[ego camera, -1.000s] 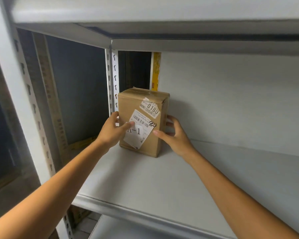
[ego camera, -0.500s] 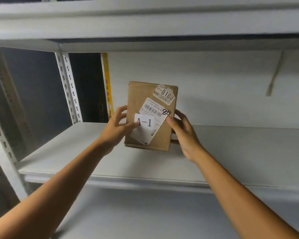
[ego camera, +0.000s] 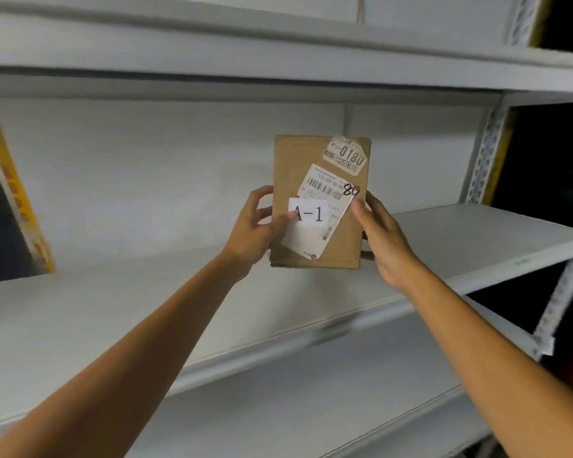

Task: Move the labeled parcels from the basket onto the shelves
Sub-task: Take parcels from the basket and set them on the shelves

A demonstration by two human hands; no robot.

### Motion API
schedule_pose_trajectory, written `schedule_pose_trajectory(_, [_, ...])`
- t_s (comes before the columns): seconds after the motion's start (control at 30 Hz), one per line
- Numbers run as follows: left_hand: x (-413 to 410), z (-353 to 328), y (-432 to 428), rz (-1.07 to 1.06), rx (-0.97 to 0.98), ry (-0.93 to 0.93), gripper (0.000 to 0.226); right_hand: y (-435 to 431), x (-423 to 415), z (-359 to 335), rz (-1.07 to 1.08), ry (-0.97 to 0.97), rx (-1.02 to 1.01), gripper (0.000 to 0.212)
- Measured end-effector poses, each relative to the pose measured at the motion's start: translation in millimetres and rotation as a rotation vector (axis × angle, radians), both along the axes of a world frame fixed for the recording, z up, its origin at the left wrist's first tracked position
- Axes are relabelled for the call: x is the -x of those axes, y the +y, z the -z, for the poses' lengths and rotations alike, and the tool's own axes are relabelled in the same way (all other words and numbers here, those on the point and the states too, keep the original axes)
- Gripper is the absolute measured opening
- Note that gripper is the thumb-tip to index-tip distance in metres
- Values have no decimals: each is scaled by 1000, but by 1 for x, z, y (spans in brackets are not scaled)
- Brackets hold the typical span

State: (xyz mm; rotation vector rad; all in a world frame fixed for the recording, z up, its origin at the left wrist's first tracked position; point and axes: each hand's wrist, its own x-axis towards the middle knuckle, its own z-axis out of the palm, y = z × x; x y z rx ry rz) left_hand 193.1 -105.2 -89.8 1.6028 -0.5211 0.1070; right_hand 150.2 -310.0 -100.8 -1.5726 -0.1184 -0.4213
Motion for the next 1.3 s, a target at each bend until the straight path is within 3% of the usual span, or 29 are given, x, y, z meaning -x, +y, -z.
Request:
schedule_pose_trajectory(0.37, [2,22,-155,399,25,29,51,-118,96,24,431,44,-1,51])
schedule_pose_trajectory(0.7, [113,50,-314,719,-156,-1,55,-214,250,67,798,90,-193,43])
schedule_pose_trajectory(0.8, [159,76,-360,808,-241,10,45,-242,304,98,903,142,-263,45])
schedule_pose_trajectory(1.03, [262,152,-449,974,-412,70,47,-291,426,170,1048,269,-371,51])
schedule_pose_trajectory(1.1, [287,175,-466,1024,-455,110,56,-302,455,192,1095,309,-387,56])
schedule_pose_trajectory(1.2, [318,209,-488,1087,-526,187,87,-307,488,220,1142,352,-429,51])
schedule_pose_trajectory(1.23, [327,221,-496,1103,-547,230,87,-309,498,228,1159,367,-461,51])
schedule_pose_trajectory(1.3, [348,240,-510,1126,-576,285,60,-316,516,246,1203,413,-539,53])
